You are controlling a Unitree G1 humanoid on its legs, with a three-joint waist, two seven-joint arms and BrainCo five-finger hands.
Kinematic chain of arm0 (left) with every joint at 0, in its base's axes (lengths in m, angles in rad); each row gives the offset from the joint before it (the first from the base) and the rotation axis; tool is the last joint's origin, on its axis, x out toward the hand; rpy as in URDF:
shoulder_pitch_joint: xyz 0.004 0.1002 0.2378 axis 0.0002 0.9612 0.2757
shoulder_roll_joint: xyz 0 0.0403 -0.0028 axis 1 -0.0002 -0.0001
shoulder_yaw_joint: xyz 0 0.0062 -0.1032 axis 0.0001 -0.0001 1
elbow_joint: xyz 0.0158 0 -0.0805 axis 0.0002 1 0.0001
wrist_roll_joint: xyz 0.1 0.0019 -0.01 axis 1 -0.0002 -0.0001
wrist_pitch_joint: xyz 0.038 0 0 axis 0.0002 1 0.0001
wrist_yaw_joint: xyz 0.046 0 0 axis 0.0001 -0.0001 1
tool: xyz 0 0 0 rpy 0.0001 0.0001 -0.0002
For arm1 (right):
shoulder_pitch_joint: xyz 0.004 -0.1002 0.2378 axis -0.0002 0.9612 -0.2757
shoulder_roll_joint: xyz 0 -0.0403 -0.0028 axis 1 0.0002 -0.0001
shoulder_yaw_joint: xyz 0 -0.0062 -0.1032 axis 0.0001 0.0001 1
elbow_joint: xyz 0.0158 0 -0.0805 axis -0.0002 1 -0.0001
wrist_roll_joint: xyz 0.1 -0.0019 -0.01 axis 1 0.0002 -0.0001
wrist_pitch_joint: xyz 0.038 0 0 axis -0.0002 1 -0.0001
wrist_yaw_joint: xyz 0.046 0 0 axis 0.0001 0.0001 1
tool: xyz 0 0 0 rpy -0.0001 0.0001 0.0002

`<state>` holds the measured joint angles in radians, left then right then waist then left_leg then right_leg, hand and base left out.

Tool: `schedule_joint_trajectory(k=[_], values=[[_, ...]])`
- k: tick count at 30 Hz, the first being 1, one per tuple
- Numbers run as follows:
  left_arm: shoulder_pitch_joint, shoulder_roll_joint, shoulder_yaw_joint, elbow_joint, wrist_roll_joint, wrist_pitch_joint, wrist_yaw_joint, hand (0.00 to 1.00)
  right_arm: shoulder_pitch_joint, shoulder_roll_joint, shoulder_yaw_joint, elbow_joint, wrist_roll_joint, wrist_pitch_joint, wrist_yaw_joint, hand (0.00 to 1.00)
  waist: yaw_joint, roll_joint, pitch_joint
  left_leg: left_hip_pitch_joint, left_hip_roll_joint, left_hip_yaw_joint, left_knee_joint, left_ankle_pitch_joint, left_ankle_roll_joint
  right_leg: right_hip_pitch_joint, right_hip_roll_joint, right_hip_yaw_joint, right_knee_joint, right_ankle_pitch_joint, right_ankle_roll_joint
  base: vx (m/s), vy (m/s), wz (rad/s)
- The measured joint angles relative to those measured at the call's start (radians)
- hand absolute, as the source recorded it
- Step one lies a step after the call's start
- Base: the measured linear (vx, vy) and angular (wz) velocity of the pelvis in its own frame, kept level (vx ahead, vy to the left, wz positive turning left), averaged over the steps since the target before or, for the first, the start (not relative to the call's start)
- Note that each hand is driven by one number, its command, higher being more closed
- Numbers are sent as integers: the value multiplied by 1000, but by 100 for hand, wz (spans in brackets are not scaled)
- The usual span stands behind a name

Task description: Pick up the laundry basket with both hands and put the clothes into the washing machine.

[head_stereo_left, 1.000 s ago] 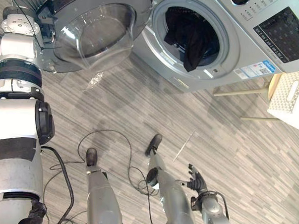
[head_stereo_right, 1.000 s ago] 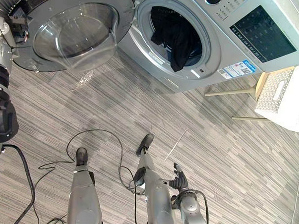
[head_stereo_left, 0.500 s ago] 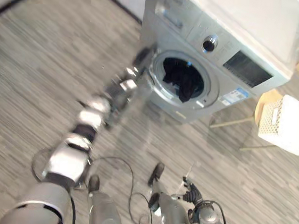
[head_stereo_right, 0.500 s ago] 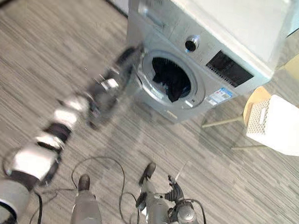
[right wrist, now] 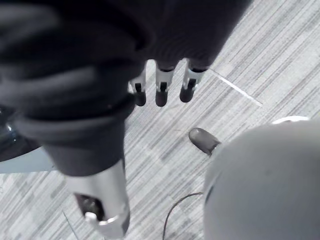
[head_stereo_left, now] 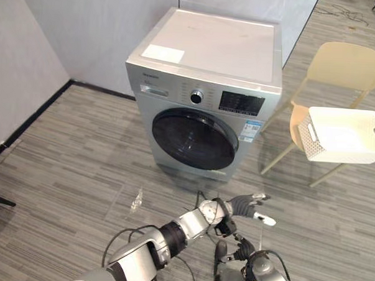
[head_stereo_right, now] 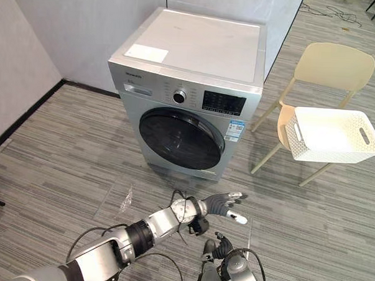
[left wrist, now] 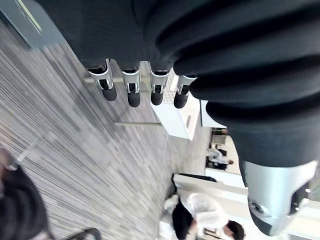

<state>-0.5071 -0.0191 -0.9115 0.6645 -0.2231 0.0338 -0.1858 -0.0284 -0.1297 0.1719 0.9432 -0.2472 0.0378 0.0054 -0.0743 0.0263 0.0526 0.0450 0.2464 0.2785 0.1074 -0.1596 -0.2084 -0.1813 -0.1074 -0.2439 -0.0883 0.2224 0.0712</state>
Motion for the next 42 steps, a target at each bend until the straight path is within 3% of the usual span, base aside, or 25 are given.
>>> schedule_joint_trajectory(k=[7, 12, 15, 17, 19, 21, 23, 25, 28, 31, 33, 38, 42], values=[[168, 119, 60, -170, 18, -2, -25, 0, 17, 0, -159, 74, -1, 1, -2, 0, 0, 13, -4, 18, -13, -22, -32, 1, 1, 24, -12, -25, -11, -2, 11, 46, 7, 10], [288, 193, 164, -209, -46, -2, -35, 0, 21, -22, -176, 93, -14, 8, -1, 0, -1, 25, 0, 24, -21, -57, -42, 3, 5, 52, -27, -60, -12, -15, 27, 55, 14, 24], [318, 215, 207, -129, -58, -2, -57, 0, 11, -22, -162, 92, -22, 8, 0, 0, 5, 29, 3, 21, -23, -61, -56, 3, 5, 50, -30, -71, -16, -22, 35, 20, 2, 8], [287, 183, 242, 33, 27, -4, -53, 0, -17, -12, -123, 79, -21, 8, -1, 0, 3, 27, 15, 16, -23, -53, -57, 3, 5, 36, -28, -60, -13, -22, 35, 19, -4, -16], [188, 157, 277, 245, 225, -2, -18, 0, -58, 8, -42, -20, -19, 5, -1, 0, -10, 17, 44, -32, -27, -9, -43, 4, 5, -48, -21, -12, -11, 0, 22, 3, -2, -57], [84, 161, 296, 324, 391, -2, 51, 0, -98, 12, -3, -117, -9, -12, -4, 0, -24, 1, 90, -79, -32, 44, -20, 3, 5, -125, -15, 52, -11, 26, 8, -37, -24, -89], [-64, 187, 349, 384, 483, -15, 105, 0, -115, 3, 6, -237, 15, -43, -16, 0, -32, -22, 141, -109, -35, 118, -19, 3, 4, -206, 4, 124, -11, 51, -6, -47, -50, -108], [-238, 252, 394, 454, 533, -22, 152, 0, -110, 3, 13, -309, 46, -71, -30, 0, -72, -57, 171, -139, -23, 169, -17, -1, -2, -269, 25, 170, -11, 67, -17, -34, -81, -80], [-511, 385, 397, 542, 551, -20, 193, 0, -60, -9, 1, -346, 54, -96, -49, 0, -134, -101, 219, -184, 3, 191, 15, -12, -14, -321, 53, 193, -11, 77, -30, -41, -110, -41], [-622, 438, 356, 568, 560, -18, 172, 0, 26, -44, -31, -342, 55, -97, -53, 0, -156, -94, 225, -226, 11, 195, 13, -12, -14, -368, 57, 199, -11, 81, -35, -43, -57, -9], [-692, 440, 356, 531, 558, -21, 181, 0, 79, -45, -44, -342, 54, -97, -60, 0, -156, -94, 225, -245, 14, 192, 13, -12, -14, -383, 57, 194, -11, 83, -38, -47, -3, 2], [-806, 410, 324, 418, 557, -86, 236, 0, 149, -18, -65, -418, 68, -106, -90, 0, -148, -93, 225, -249, 17, 199, 20, -14, -15, -387, 58, 194, -11, 83, -38, -52, 19, 0], [-806, 409, 324, 371, 522, -89, 255, 0, 169, 8, -69, -477, 89, -112, -89, 0, -128, -94, 225, -279, 28, 222, 61, -31, -19, -416, 67, 216, -11, 85, -40, -63, -14, -17]])
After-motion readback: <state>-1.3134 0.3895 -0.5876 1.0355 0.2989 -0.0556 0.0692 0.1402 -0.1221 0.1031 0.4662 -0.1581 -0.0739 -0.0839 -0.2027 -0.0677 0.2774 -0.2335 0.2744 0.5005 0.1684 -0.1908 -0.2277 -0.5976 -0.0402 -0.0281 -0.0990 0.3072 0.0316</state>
